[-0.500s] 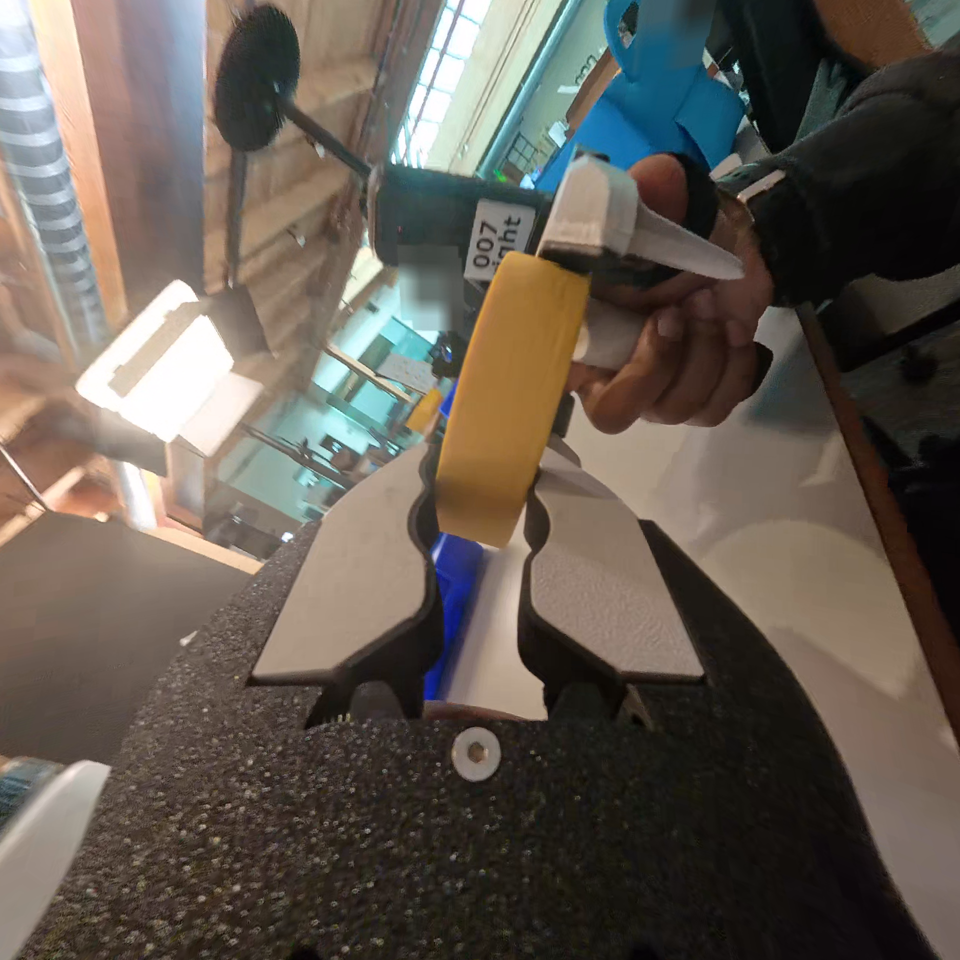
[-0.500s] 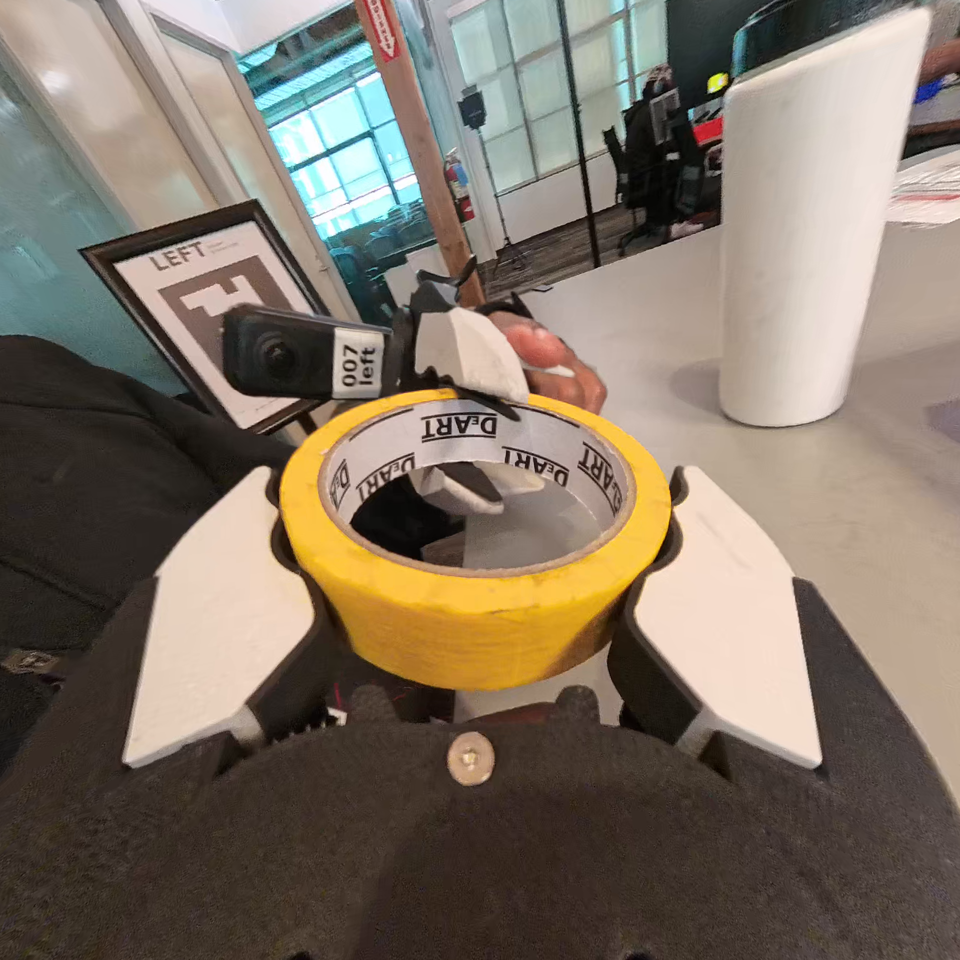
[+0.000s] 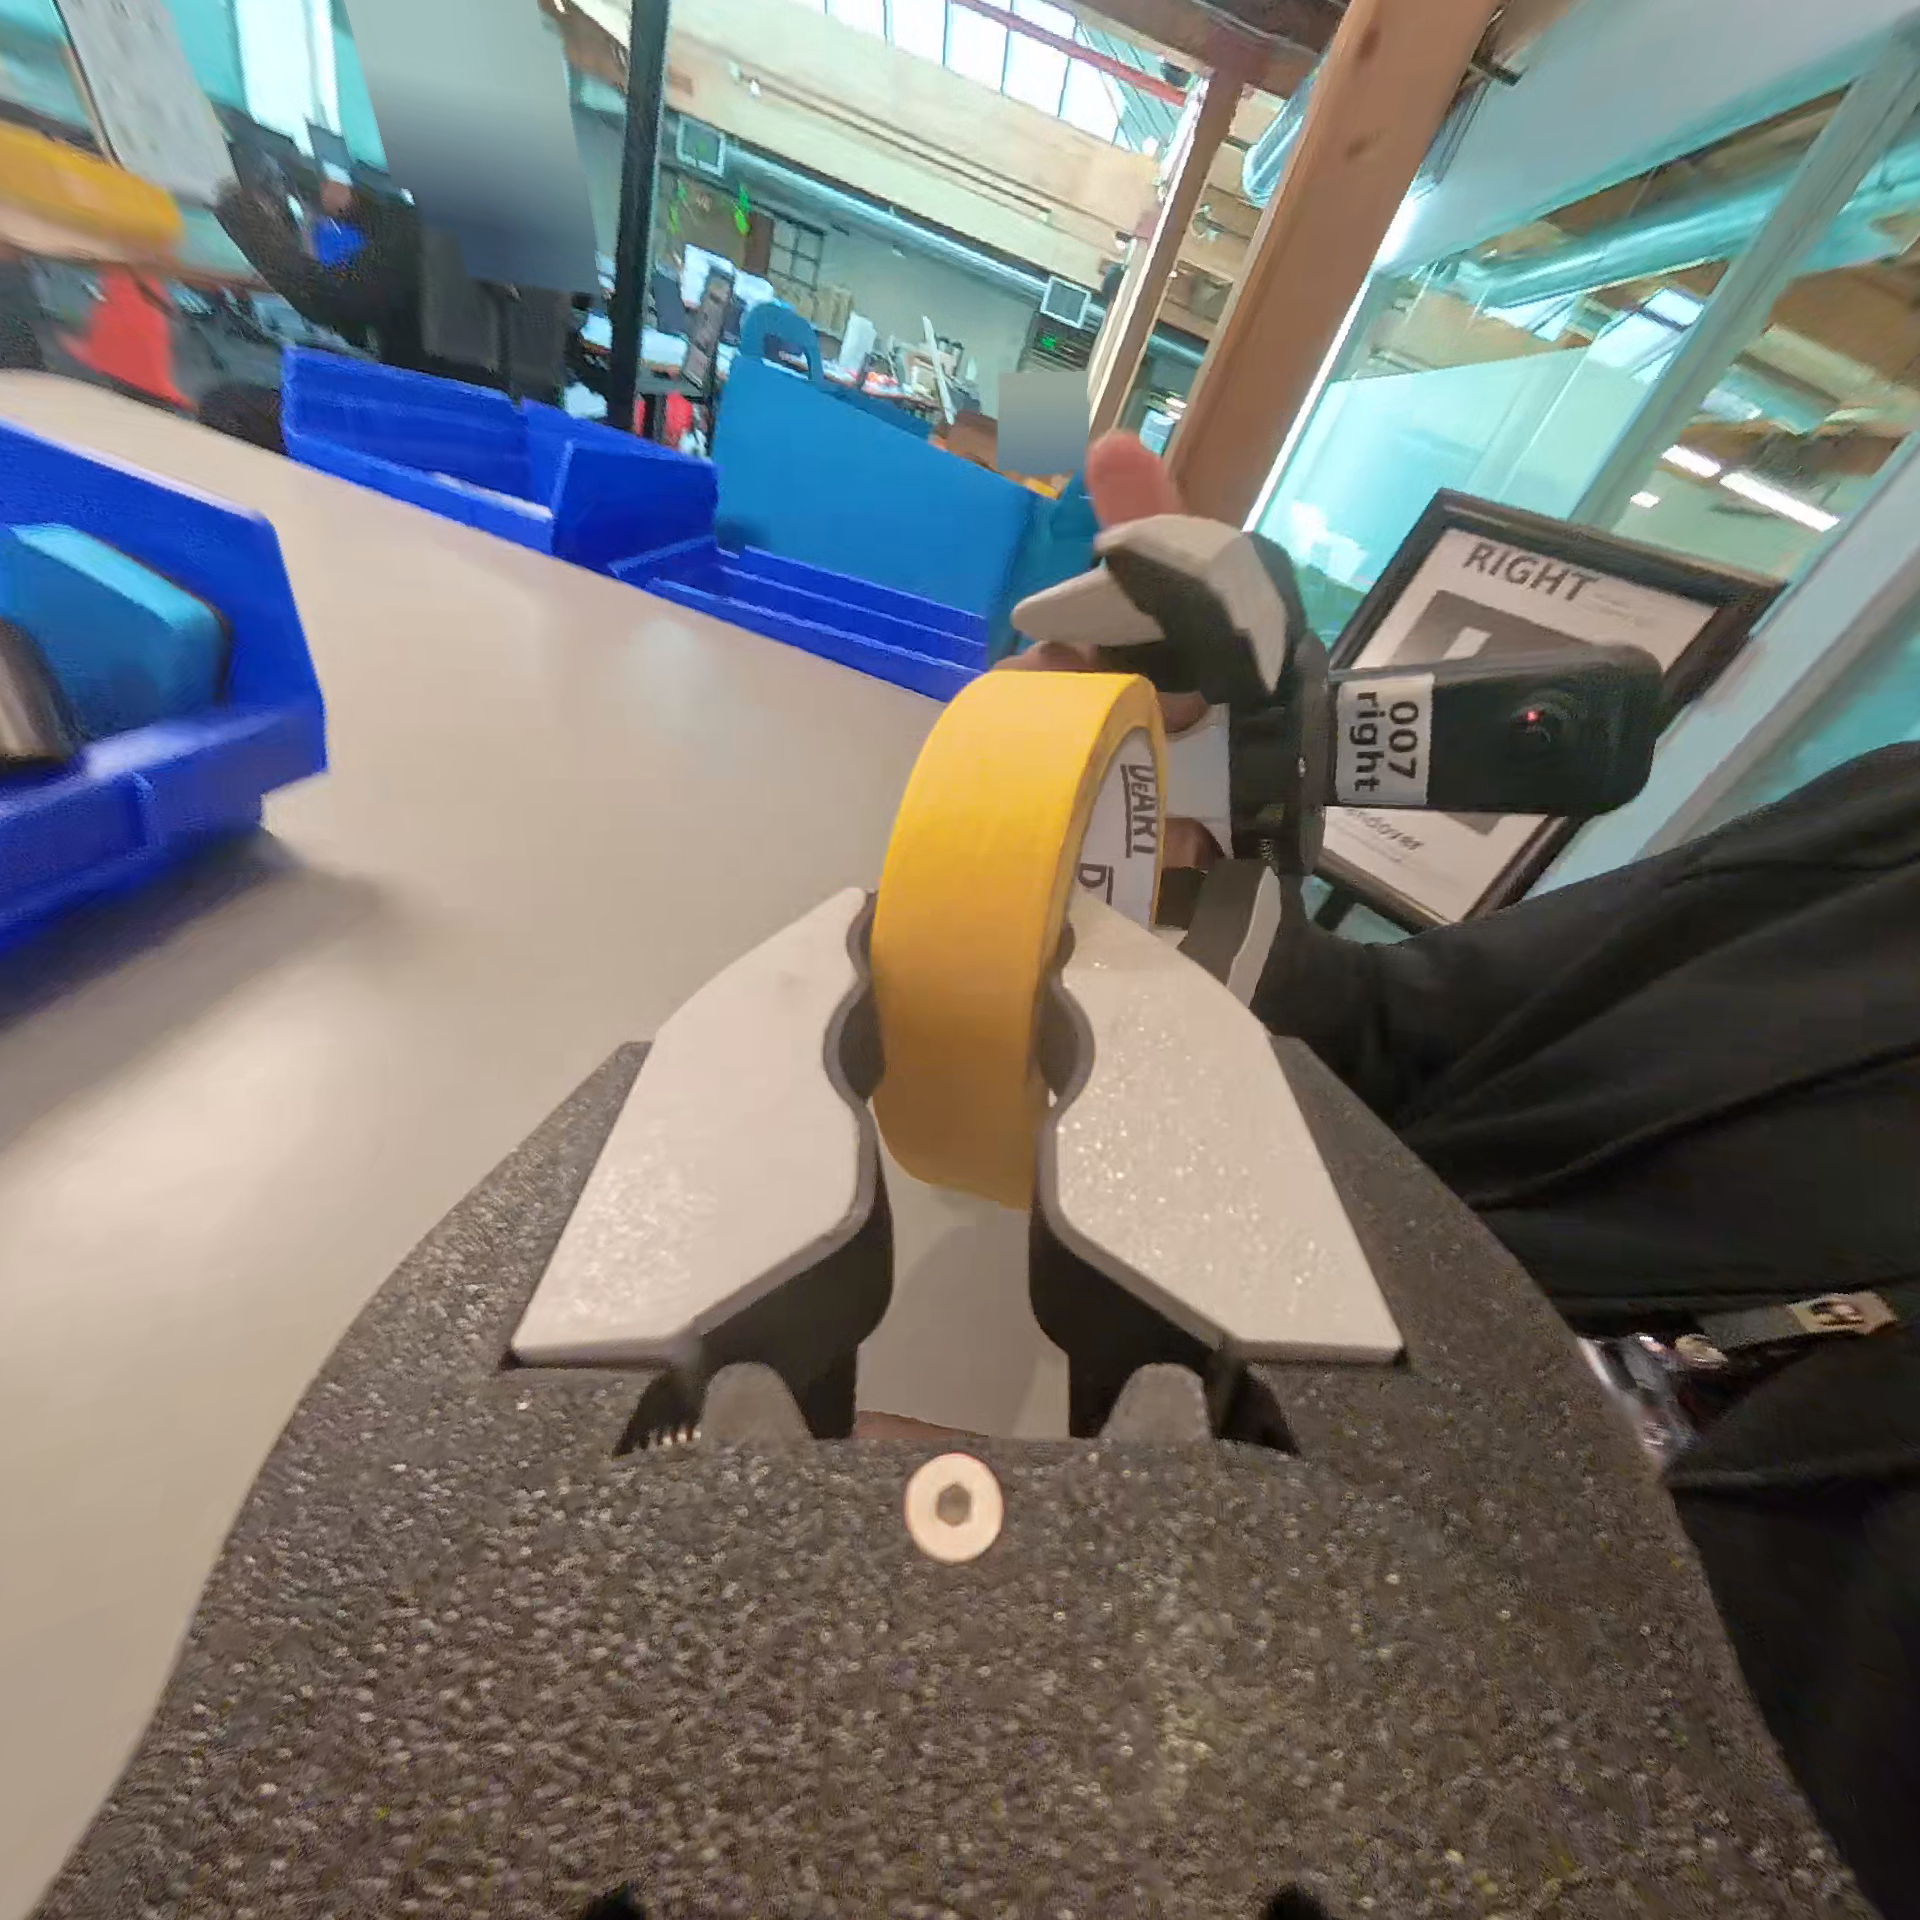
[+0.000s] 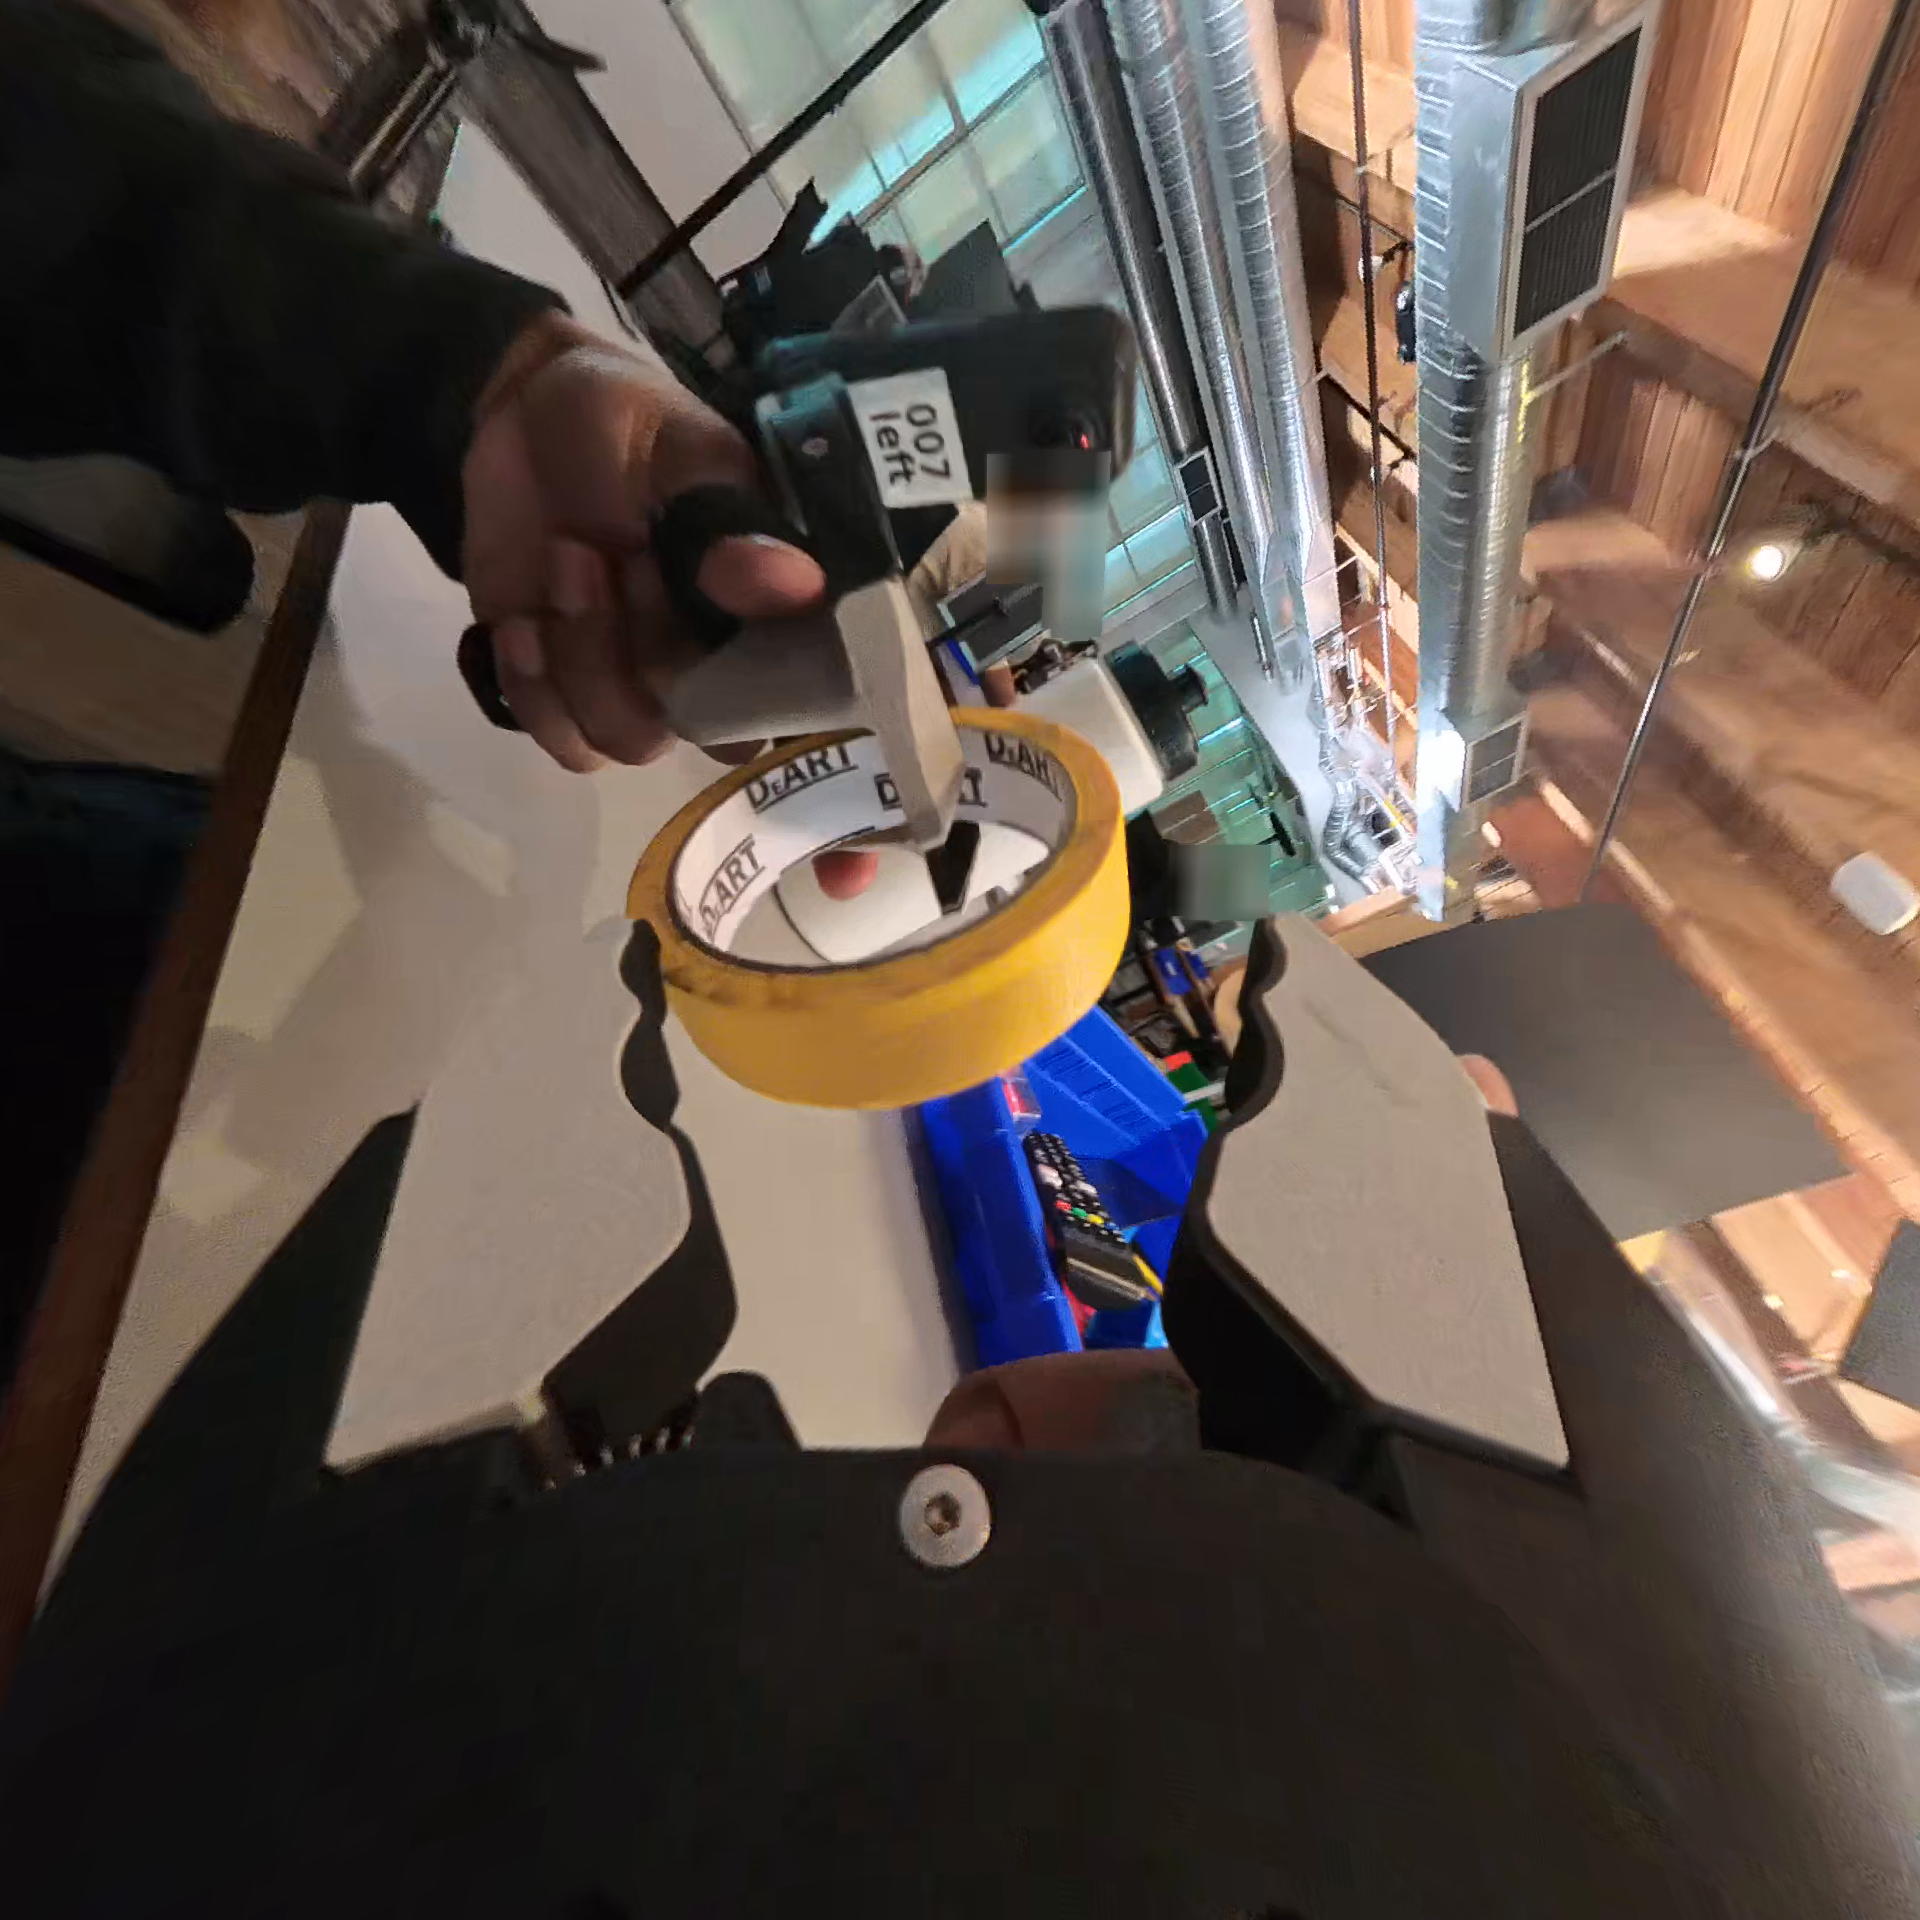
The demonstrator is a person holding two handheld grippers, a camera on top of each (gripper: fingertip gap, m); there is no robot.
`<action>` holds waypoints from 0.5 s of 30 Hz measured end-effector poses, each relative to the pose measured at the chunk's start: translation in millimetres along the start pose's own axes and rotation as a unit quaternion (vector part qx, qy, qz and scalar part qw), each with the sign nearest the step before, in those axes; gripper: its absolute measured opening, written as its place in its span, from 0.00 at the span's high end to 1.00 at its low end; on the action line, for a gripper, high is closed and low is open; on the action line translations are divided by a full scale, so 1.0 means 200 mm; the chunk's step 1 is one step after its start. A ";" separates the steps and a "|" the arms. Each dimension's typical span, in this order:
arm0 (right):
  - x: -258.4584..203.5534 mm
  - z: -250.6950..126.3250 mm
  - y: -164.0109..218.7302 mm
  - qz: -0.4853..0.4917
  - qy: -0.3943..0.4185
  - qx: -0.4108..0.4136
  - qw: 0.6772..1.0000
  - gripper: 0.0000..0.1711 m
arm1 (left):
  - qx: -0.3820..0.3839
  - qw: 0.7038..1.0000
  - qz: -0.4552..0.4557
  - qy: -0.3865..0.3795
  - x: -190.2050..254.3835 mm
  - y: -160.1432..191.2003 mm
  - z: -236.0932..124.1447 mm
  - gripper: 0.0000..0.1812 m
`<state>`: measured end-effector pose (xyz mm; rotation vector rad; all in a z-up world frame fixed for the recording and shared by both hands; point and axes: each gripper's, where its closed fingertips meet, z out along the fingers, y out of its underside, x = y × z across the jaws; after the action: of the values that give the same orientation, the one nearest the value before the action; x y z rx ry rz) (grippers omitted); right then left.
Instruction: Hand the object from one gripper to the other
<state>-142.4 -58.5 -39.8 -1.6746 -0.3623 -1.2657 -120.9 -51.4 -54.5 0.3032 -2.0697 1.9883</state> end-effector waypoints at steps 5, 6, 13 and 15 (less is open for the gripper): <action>-0.02 -0.02 -0.02 -0.045 -0.009 -0.022 0.999 0.40 | 0.022 0.998 -0.048 0.033 0.00 -0.02 -0.04 0.85; -0.02 -0.02 -0.01 -0.052 -0.010 -0.030 0.998 0.40 | 0.029 0.997 -0.050 0.042 0.01 -0.04 -0.05 0.85; -0.07 0.04 -0.04 -0.058 -0.011 -0.019 0.998 0.37 | 0.002 0.994 -0.071 0.087 0.09 0.01 0.02 0.85; -0.09 0.05 -0.04 -0.056 -0.018 -0.018 0.998 0.36 | 0.003 0.992 -0.082 0.091 0.08 0.03 0.05 0.85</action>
<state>-150.2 -41.5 -50.3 -1.7298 -0.4635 -1.3311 -138.7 -60.3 -55.6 0.2723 -1.8637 1.8526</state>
